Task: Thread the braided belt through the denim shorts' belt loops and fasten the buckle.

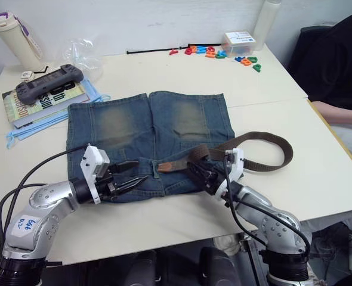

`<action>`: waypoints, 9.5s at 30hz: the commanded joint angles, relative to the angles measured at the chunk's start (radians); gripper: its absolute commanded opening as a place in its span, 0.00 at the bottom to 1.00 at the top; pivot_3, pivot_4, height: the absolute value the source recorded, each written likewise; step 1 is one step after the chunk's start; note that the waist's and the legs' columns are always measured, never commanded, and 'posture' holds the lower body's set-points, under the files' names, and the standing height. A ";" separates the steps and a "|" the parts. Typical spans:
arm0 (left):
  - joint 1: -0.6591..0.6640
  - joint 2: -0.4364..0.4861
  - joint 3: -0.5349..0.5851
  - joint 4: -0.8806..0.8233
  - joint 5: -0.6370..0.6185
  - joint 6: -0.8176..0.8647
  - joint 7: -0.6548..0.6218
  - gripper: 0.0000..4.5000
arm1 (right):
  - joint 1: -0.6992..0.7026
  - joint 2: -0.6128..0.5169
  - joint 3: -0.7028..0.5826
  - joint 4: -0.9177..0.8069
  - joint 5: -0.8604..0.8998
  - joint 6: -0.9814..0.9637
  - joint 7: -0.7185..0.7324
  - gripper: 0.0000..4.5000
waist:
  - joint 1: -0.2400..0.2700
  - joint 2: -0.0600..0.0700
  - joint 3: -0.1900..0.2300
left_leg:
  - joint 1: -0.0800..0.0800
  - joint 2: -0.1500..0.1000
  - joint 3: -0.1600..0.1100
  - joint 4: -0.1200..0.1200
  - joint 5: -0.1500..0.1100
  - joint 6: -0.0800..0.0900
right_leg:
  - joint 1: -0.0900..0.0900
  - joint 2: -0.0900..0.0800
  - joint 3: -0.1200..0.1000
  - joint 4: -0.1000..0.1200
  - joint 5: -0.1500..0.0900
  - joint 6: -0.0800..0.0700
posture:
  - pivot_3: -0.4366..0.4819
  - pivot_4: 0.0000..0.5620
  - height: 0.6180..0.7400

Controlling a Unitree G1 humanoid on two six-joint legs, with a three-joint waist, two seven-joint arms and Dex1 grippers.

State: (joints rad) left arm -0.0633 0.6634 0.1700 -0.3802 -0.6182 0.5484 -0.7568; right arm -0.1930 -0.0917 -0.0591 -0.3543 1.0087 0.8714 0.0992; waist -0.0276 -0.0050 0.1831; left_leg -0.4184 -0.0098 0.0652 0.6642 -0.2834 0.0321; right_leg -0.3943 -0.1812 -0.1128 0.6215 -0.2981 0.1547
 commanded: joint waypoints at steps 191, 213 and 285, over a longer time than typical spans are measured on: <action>0.265 0.179 0.406 0.191 -0.374 0.508 -0.236 0.14 | -0.326 0.252 0.343 0.318 -0.433 0.026 0.345 0.00 | -0.030 -0.005 -0.003 | 0.015 0.043 0.024 -0.002 -0.016 -0.034 | -0.019 0.032 0.010 0.023 -0.019 -0.040 | 0.48 0.27 0.70; 0.222 0.073 0.316 0.165 -0.361 0.451 -0.149 0.00 | -0.188 0.031 0.161 -0.189 -0.299 0.258 0.251 0.99 | -0.020 -0.006 -0.003 | 0.014 0.043 0.024 -0.002 -0.017 -0.032 | -0.018 0.031 0.010 0.022 -0.019 -0.040 | 0.48 0.27 0.70; 0.052 -0.127 0.084 0.065 -0.372 0.350 -0.005 0.00 | 0.033 -0.644 -0.105 -0.143 -1.081 -0.235 0.536 0.59 | 0.050 -0.012 -0.005 | 0.015 0.041 0.025 0.008 -0.017 -0.029 | -0.012 0.032 0.008 0.017 -0.018 -0.037 | 0.48 0.27 0.70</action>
State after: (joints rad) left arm -0.0020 0.5425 0.2537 -0.2751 -0.9749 0.9133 -0.7618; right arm -0.1488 -0.7494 -0.1044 -0.4395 -0.1284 0.6034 0.6228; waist 0.0226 -0.0174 0.1780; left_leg -0.4031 0.0313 0.0904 0.6717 -0.3002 0.0028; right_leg -0.4059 -0.1491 -0.1053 0.6381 -0.3157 0.1174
